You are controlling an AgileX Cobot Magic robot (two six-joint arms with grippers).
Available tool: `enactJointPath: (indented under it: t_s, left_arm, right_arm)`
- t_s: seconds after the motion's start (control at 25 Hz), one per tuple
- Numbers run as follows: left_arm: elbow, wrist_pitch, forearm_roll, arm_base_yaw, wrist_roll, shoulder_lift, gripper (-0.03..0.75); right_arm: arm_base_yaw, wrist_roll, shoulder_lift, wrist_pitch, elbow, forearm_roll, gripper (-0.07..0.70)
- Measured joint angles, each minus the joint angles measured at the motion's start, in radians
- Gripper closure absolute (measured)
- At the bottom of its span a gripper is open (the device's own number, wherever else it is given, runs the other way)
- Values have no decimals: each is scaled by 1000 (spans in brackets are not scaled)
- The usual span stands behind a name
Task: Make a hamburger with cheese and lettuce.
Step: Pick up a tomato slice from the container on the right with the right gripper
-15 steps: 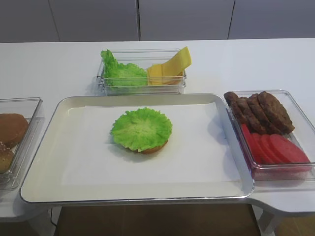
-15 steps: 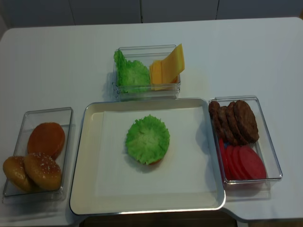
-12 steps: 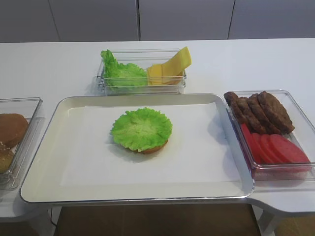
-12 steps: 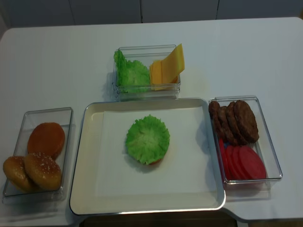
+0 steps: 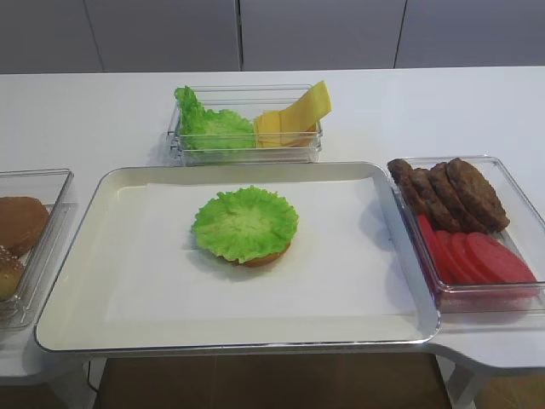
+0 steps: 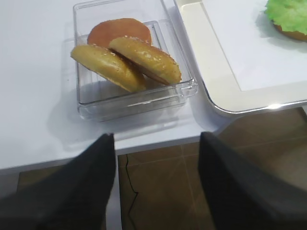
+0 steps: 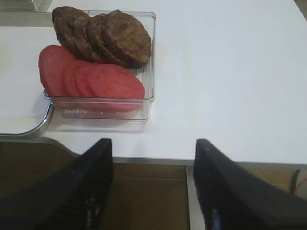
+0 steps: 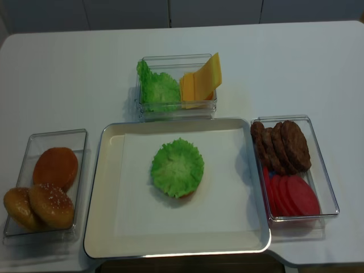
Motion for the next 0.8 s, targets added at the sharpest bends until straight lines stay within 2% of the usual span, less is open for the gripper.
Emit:
enactJointPath:
  t_s: [0.8]
  left_arm:
    - [0, 0, 0, 0, 0, 0, 302]
  right_arm:
    - [0, -2, 0, 0, 0, 0, 203]
